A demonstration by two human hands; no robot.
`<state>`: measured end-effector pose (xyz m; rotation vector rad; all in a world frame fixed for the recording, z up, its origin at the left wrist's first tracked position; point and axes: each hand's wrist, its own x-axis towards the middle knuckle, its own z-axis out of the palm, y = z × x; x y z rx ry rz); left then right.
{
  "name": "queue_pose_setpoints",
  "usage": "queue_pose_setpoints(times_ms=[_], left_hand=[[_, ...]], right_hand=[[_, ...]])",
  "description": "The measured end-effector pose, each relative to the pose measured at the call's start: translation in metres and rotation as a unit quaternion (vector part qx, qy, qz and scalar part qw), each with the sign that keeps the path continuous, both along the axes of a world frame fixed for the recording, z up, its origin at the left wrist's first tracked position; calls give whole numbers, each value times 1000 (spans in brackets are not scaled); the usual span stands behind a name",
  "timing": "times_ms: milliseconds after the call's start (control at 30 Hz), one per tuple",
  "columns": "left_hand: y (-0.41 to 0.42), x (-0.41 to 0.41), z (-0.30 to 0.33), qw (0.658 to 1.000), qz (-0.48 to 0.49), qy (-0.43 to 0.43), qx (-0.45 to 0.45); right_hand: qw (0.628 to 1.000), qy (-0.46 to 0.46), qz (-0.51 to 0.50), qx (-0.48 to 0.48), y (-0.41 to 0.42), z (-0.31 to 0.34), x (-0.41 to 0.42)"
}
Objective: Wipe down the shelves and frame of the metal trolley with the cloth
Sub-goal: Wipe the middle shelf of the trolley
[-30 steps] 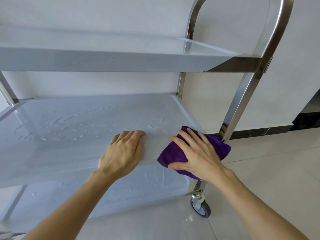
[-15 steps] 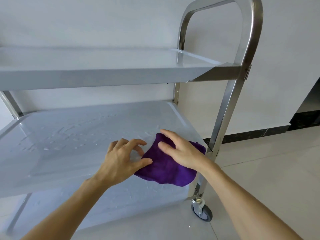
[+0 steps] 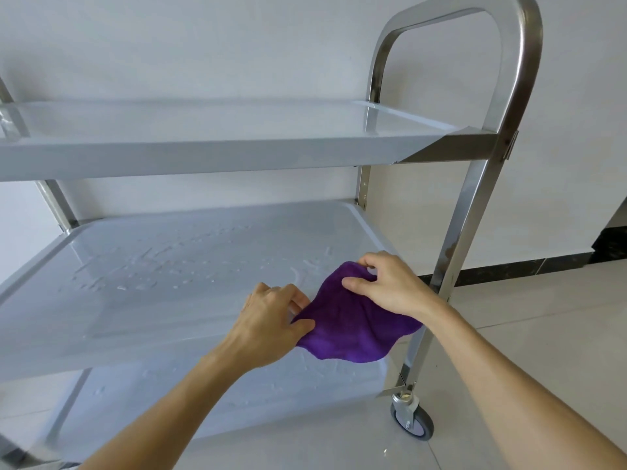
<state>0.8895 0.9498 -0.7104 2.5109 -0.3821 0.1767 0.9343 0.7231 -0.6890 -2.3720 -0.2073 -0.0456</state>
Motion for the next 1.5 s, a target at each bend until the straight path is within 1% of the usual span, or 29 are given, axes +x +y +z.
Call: queue_pose_setpoints(times_ms=[100,167,267,333,367,400,433,467,500,533,567,633,667,733,833,867,933,1000,1067,1133,1233,1333,1433,1500], left_hand=[[11,-8,11,997,-40,22,-56],[18,-12,23,990,-64,47,-114],[23,-10,45,962,-78,104,-242],[24,1,55,951,-67,121,-276],[22,8,59,954,-56,120,-270],[21,17,61,963,-39,109,-243],[20,26,61,977,-17,87,-192],[19,35,58,992,8,53,-116],[18,41,54,999,33,16,-33],[16,44,48,998,49,-18,34],[13,45,41,996,49,-43,65],[4,41,27,995,8,-80,50],[-3,37,21,993,-21,-101,48],[-21,29,9,984,-68,-120,115],[-46,23,-10,959,-103,-63,254],[-49,22,-16,948,-102,-56,295],[-47,23,-24,933,-94,-79,338],[-37,24,-25,928,-96,-102,344],[-20,22,-25,934,-103,-100,327],[3,18,-22,950,-97,-75,287],[35,9,-12,973,-58,-16,222],[39,3,-10,965,-13,-5,260],[21,16,-14,966,-2,47,253],[8,37,-15,967,-13,66,245]], right_hand=[[997,8,38,69,-11,9,-17],[991,3,62,116,-15,15,-28],[975,4,69,211,-16,28,-37],[973,2,46,228,-13,34,-32],[970,6,29,240,-10,33,-26],[968,14,9,250,-7,29,-19],[967,19,-17,253,-3,24,-11],[967,22,-49,248,0,18,-3],[968,21,-84,237,2,10,4],[969,15,-115,219,2,2,11],[971,5,-137,197,1,-5,16],[977,-28,-155,144,-1,-16,19],[981,-55,-151,110,-3,-21,18],[986,-115,-117,16,-5,-29,13],[980,-138,-77,-120,-9,-39,7],[977,-138,-79,-144,-11,-41,7],[973,-137,-93,-159,-15,-43,7],[973,-134,-98,-158,-20,-45,7],[975,-128,-97,-151,-24,-45,8],[976,-135,-93,-146,-26,-46,8],[973,-158,-94,-140,-24,-47,6],[963,-193,-122,-142,-18,-51,5],[955,-196,-146,-167,-13,-52,5],[954,-189,-142,-182,-13,-52,7]])
